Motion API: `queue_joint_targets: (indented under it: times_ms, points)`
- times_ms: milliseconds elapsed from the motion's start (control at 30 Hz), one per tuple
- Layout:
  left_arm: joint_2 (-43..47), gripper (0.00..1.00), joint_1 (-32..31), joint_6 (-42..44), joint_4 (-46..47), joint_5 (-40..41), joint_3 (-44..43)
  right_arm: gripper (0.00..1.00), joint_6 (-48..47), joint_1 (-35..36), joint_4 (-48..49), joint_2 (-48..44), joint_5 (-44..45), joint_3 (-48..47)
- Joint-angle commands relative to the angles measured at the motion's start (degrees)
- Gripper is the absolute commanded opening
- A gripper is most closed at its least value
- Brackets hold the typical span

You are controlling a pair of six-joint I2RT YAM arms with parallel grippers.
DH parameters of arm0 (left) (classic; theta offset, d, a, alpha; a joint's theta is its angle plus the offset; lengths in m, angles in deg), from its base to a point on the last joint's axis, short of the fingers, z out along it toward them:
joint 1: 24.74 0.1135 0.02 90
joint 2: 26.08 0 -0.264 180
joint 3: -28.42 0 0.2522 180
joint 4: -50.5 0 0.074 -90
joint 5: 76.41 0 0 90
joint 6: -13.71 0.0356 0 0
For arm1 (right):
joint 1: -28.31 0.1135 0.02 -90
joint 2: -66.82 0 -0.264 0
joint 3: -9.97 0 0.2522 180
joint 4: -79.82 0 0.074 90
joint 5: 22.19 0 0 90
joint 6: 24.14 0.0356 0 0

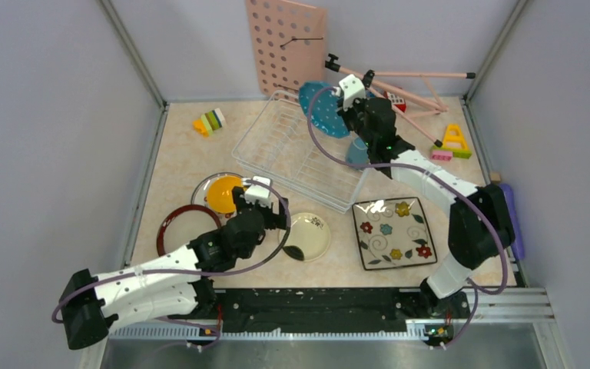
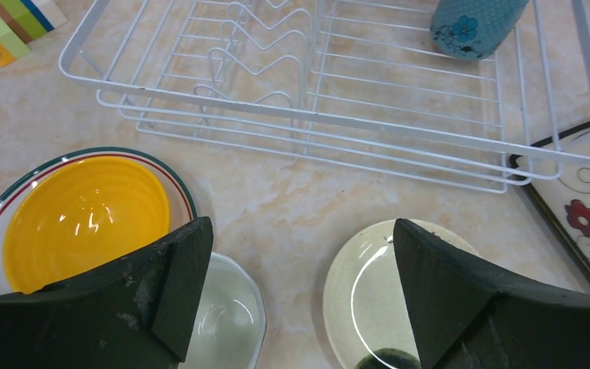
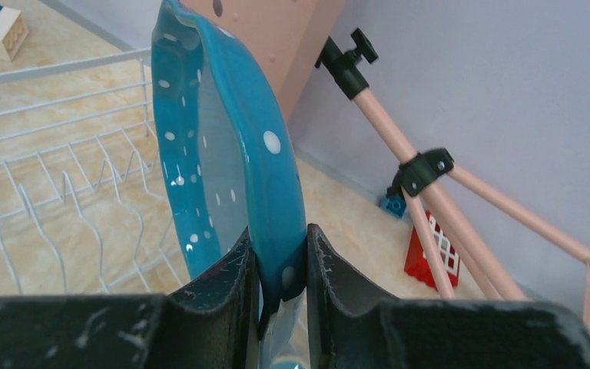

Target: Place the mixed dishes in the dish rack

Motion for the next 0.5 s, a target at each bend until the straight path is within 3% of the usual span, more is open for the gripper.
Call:
queue_joint_targets:
  times_ms: [0,133,467]
  points:
    - [-2.75,0.92,0.09,1.42,7.15,4.5,0.8,0.0,-3.25,-1.77,20.11,3.13,-5.35,-9.3]
    - [-3.28,0.92,0.1,0.7,7.68,7.07,1.43,0.0,-4.58,-2.1,27.03,6.86,-5.46,-10.2]
    - [3.49,0.92,1.44,-0.21,11.28,8.03,6.82,0.0,-5.32,-2.5,31.18,14.77,-9.37,-15.0]
